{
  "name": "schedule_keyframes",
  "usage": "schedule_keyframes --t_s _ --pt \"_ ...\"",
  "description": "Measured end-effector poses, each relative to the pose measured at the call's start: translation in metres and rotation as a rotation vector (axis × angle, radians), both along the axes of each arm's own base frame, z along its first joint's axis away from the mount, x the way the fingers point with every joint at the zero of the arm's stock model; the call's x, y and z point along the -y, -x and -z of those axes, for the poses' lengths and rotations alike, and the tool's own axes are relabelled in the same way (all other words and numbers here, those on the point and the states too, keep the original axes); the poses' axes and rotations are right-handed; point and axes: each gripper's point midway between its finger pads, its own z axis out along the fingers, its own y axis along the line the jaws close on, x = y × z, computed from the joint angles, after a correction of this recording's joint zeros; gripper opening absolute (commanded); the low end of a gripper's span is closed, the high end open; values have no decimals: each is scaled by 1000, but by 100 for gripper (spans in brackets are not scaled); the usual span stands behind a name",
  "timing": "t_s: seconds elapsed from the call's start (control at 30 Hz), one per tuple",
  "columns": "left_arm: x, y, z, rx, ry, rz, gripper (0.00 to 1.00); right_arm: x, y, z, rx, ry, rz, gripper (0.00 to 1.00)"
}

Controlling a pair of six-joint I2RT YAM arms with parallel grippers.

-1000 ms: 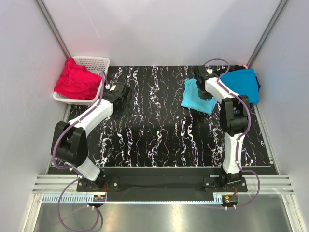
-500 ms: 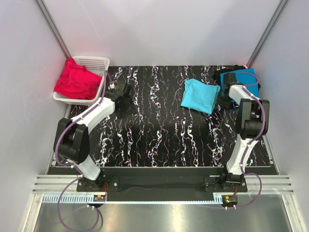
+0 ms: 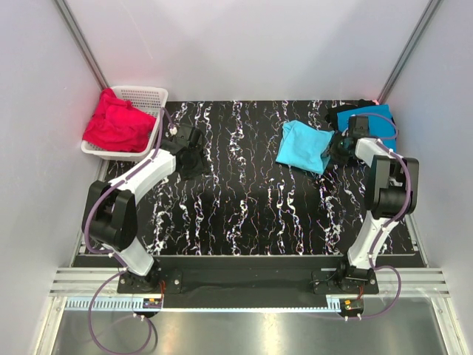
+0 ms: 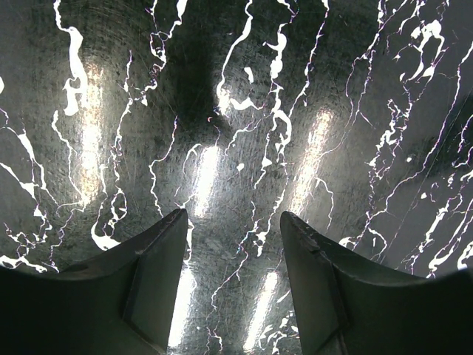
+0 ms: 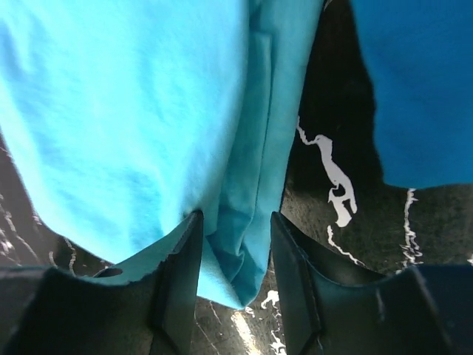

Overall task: Fold and stack the t-shirts
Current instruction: Neatly place the folded tshirt to the corner

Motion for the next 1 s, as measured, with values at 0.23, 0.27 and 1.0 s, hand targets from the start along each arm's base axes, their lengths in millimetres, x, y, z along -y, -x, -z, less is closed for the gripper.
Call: schedule_keyframes --t_s 0.23,0.27,1.0 --pt "1 -1 0 3 3 2 59 11 -9 -45 122 39 36 54" --pt "1 -1 0 3 4 2 59 11 -10 -52 141 44 37 55" --pt "4 -2 -1 9 16 9 60 1 -33 -10 166 -210 -19 62"
